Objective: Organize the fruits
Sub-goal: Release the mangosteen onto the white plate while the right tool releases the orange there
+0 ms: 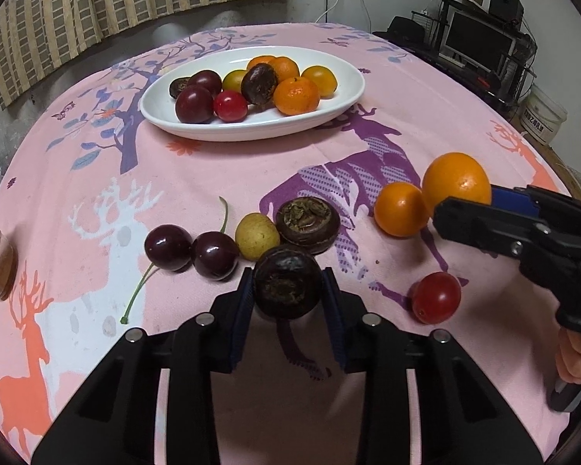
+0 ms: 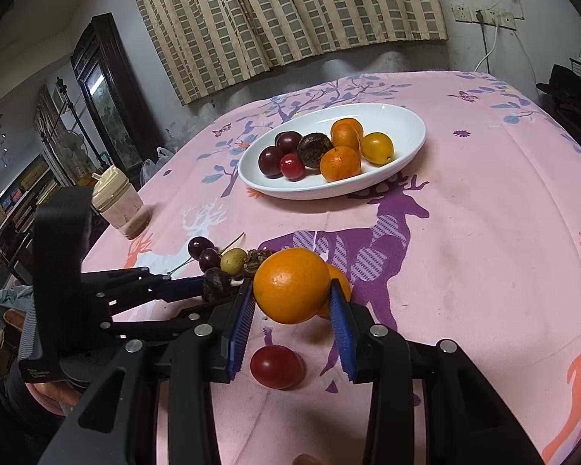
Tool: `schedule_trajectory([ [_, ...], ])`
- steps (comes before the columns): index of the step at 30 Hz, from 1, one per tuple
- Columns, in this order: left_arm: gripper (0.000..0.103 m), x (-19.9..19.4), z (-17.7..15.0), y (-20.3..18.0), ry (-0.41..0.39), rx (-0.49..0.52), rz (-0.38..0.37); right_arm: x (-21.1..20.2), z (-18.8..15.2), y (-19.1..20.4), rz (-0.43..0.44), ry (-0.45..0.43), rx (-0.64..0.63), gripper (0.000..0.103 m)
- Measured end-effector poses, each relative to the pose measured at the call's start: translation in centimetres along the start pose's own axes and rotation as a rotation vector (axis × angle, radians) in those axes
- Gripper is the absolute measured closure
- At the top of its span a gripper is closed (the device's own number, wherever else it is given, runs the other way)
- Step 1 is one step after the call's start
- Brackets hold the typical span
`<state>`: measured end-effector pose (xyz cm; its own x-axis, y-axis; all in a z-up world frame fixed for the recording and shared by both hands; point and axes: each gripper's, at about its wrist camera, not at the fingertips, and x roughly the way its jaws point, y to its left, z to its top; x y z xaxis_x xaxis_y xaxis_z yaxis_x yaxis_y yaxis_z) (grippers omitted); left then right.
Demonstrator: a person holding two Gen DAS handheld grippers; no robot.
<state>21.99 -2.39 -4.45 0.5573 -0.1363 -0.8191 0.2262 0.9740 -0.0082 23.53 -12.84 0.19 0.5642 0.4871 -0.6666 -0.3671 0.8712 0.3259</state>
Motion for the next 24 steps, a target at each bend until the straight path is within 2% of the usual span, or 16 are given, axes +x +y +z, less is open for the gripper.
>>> schedule_trajectory([
  [2,0.069,-1.1,0.1,0.3,-0.017,0.004,-0.032,-0.3,0.1,-0.2,0.016,-0.002,0.018,0.064],
  [3,0.069,-1.9,0.5,0.7,-0.031,0.001,-0.073,-0.5,0.3,-0.2,0.037,-0.004,0.024,0.064],
  [6,0.069,-3.6,2.9,2.3,-0.075,-0.022,-0.131,-0.7,2.1,-0.2,0.047,-0.029,0.007,0.064],
  [10,0.069,-3.7,7.6,4.5,-0.148,-0.053,-0.090,0.2,6.0,-0.7,0.006,-0.085,-0.011,0.064],
  [12,0.069,-2.3,10.2,5.5,-0.158,-0.064,-0.100,1.6,8.2,-1.1,-0.029,-0.101,-0.029,0.064],
  [17,0.069,2.5,15.2,6.9,-0.134,-0.081,-0.055,6.8,12.3,-3.0,-0.134,-0.098,-0.066,0.064],
  [22,0.069,6.4,17.3,7.9,-0.089,-0.089,-0.018,10.1,13.9,-5.2,-0.133,-0.060,-0.019,0.064],
  [23,0.068,6.9,17.4,8.1,-0.078,-0.095,-0.013,10.3,14.0,-5.3,-0.139,-0.063,-0.019,0.054],
  [24,0.057,7.2,17.5,8.4,-0.064,-0.108,-0.002,10.3,14.0,-5.3,-0.144,-0.066,-0.016,0.045],
])
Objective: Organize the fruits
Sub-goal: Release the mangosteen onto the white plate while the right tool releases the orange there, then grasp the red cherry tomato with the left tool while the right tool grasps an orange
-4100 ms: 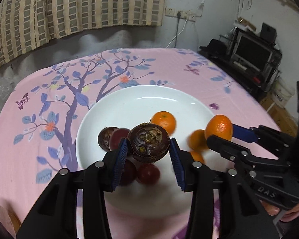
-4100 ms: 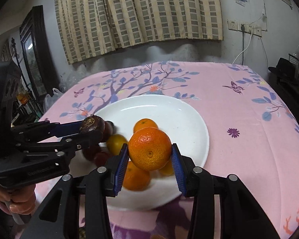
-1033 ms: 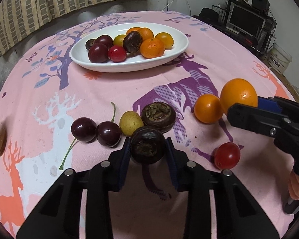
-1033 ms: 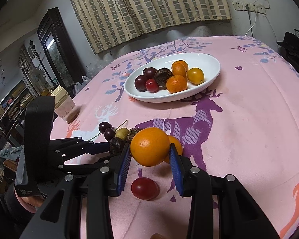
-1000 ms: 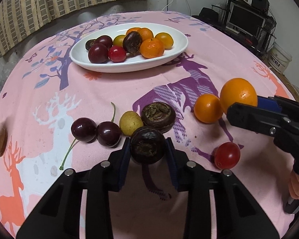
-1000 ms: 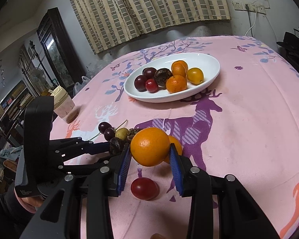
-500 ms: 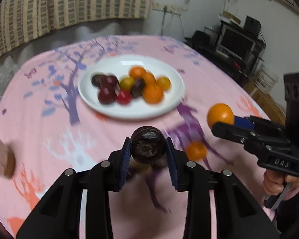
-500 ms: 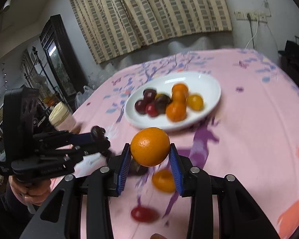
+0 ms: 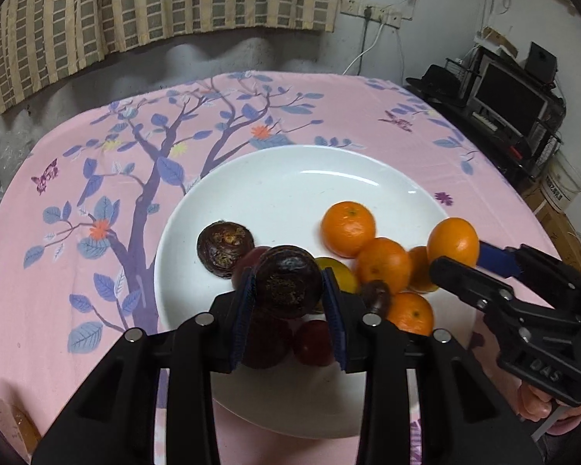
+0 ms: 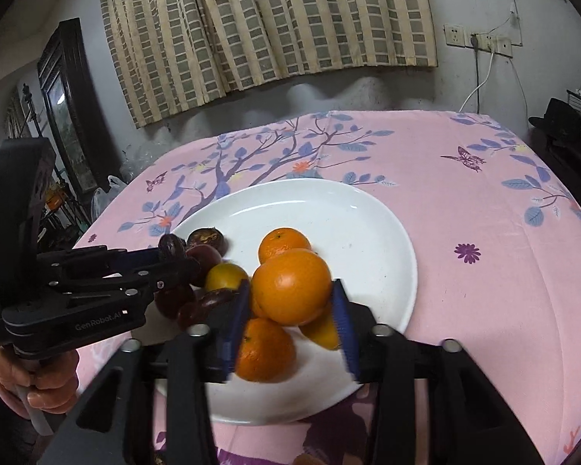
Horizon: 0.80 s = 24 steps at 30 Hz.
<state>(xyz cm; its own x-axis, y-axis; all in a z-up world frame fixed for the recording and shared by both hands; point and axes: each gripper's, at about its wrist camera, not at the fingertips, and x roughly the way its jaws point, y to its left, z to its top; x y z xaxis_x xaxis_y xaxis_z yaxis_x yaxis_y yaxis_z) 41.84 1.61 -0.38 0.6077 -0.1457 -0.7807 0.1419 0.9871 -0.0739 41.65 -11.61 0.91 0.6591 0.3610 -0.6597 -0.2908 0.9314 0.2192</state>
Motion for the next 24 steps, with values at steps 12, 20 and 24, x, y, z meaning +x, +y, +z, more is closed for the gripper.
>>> schedule_trajectory([
  [12,0.005,-9.1,-7.9,1.2,-0.097,-0.013,0.016,-5.5,-5.6,2.6,0.041,0.076,-0.069,0.040],
  [20,0.005,-10.8,-14.3,1.1,-0.078,-0.062,0.023,-6.9,-10.3,4.4,0.077,0.161,-0.112,0.040],
  [24,0.005,-10.2,-15.3,1.1,-0.035,-0.072,-0.014,-7.1,-11.7,4.6,0.062,0.187,-0.130,0.042],
])
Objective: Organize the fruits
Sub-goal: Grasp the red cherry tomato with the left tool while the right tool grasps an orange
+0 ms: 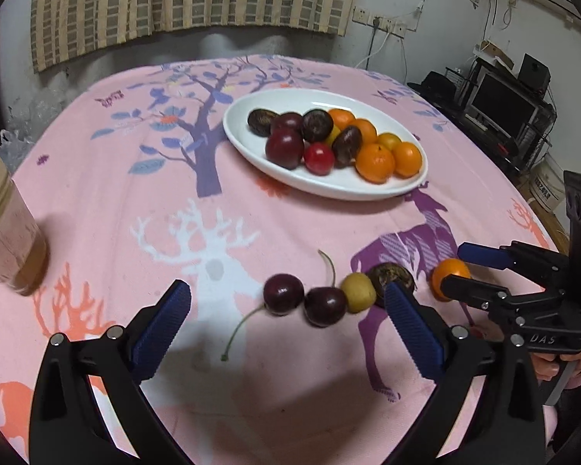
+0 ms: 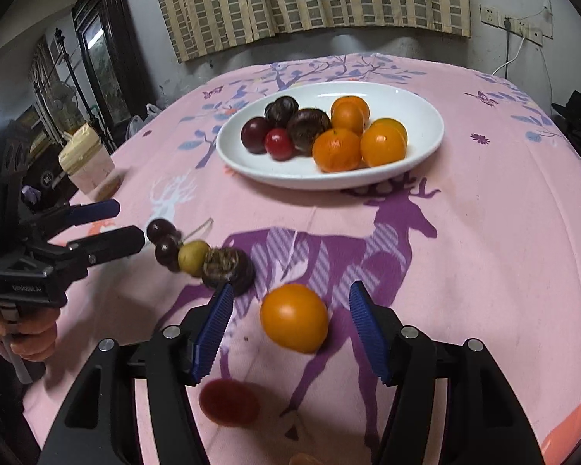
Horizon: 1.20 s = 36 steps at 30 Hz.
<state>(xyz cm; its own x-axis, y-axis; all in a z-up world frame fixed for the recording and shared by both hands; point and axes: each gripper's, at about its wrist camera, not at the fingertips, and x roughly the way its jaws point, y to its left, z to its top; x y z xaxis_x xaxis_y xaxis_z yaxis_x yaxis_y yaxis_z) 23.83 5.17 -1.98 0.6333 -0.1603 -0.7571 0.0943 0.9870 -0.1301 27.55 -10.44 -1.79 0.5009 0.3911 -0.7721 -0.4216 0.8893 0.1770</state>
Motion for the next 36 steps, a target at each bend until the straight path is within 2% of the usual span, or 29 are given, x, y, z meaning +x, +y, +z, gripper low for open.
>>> schedule_trajectory([
  [4,0.005,0.0,0.0,-0.1,-0.001,0.002,-0.002,0.1,-0.7,0.4,-0.047,0.003,-0.041,0.047],
  [8,0.005,-0.2,0.0,-0.4,-0.011,0.012,0.001,0.3,-0.9,0.6,-0.053,0.009,-0.062,0.049],
  [10,0.005,-0.1,0.0,-0.4,-0.008,0.014,0.002,0.4,-0.9,0.6,-0.056,0.013,-0.068,0.055],
  [12,0.005,-0.2,0.0,-0.5,-0.004,0.013,0.000,0.4,-0.9,0.6,-0.057,0.017,-0.071,0.066],
  [18,0.005,-0.4,-0.2,-0.9,-0.007,0.025,0.000,-0.7,-0.3,-0.7,-0.058,-0.050,0.000,0.066],
  [21,0.005,-0.9,-0.7,-2.8,-0.016,0.089,-0.052,-1.3,-0.1,-1.7,-0.084,-0.074,0.038,0.066],
  [23,0.005,-1.0,-1.6,-5.1,0.004,0.157,-0.130,-1.4,0.1,-2.3,-0.085,-0.074,0.064,0.066],
  [25,0.011,-0.8,-2.5,-7.2,0.028,0.213,-0.183,-1.4,0.2,-2.7,-0.083,-0.074,0.080,0.066],
  [26,0.028,-0.7,-2.9,-8.2,0.039,0.244,-0.192,-1.5,0.2,-2.9,-0.084,-0.076,0.086,0.066],
  [27,0.039,-0.4,-3.3,-9.1,0.055,0.275,-0.202,-1.6,0.2,-2.9,-0.084,-0.080,0.090,0.066],
  [29,0.041,0.1,-3.9,-10.5,0.077,0.310,-0.234,-2.0,0.2,-3.1,-0.084,-0.093,0.097,0.066],
  [35,0.044,0.5,-4.4,-12.4,0.100,0.325,-0.284,-2.7,0.3,-3.3,-0.075,-0.114,0.110,0.066],
  [36,0.047,0.6,-4.5,-12.6,0.103,0.327,-0.287,-2.8,0.3,-3.3,-0.073,-0.116,0.110,0.066],
])
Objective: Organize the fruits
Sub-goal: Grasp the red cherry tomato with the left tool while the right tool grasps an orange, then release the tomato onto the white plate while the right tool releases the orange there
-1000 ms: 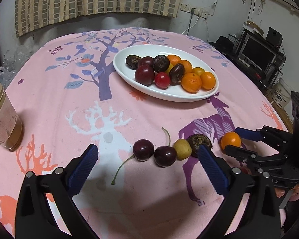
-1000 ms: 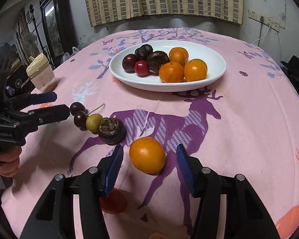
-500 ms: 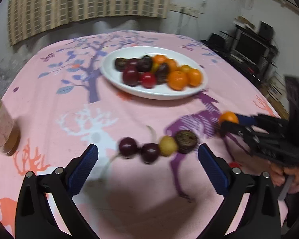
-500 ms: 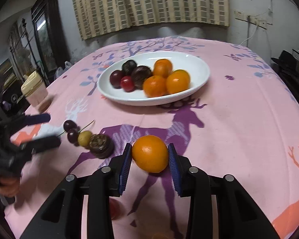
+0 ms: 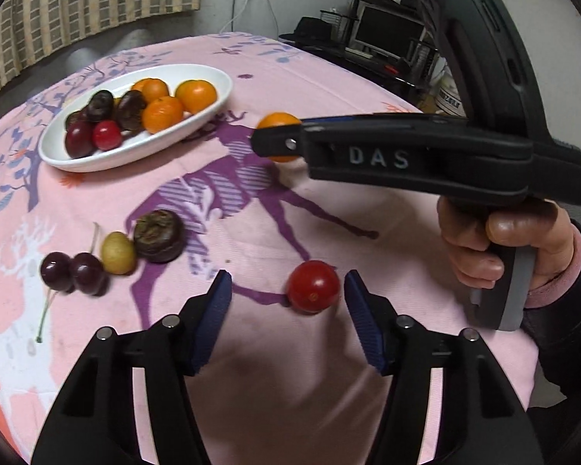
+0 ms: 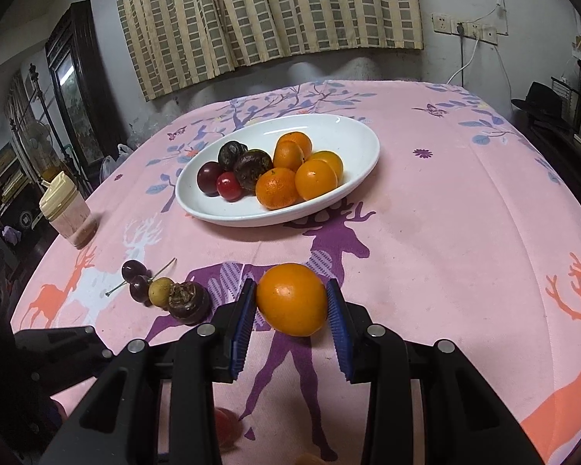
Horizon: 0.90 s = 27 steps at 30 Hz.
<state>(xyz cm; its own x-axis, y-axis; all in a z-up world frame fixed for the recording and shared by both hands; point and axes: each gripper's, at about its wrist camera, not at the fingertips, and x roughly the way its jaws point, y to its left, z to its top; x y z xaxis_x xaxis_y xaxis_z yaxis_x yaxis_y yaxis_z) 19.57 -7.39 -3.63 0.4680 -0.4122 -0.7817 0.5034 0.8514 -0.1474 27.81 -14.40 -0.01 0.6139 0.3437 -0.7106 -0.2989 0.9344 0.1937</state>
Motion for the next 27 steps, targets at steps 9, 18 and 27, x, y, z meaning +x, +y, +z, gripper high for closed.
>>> schedule_trajectory([
  [9,0.062,1.9,0.0,-0.7,0.044,0.013,0.008,-0.5,0.0,-0.1,0.002,-0.013,0.006,0.066],
  [18,0.075,0.0,0.8,1.6,0.004,-0.049,0.015,-0.4,-0.1,-0.1,-0.012,-0.009,-0.010,0.066],
  [27,0.075,-3.6,9.0,10.0,-0.154,-0.116,0.153,0.5,4.4,0.0,0.013,-0.077,-0.028,0.066],
])
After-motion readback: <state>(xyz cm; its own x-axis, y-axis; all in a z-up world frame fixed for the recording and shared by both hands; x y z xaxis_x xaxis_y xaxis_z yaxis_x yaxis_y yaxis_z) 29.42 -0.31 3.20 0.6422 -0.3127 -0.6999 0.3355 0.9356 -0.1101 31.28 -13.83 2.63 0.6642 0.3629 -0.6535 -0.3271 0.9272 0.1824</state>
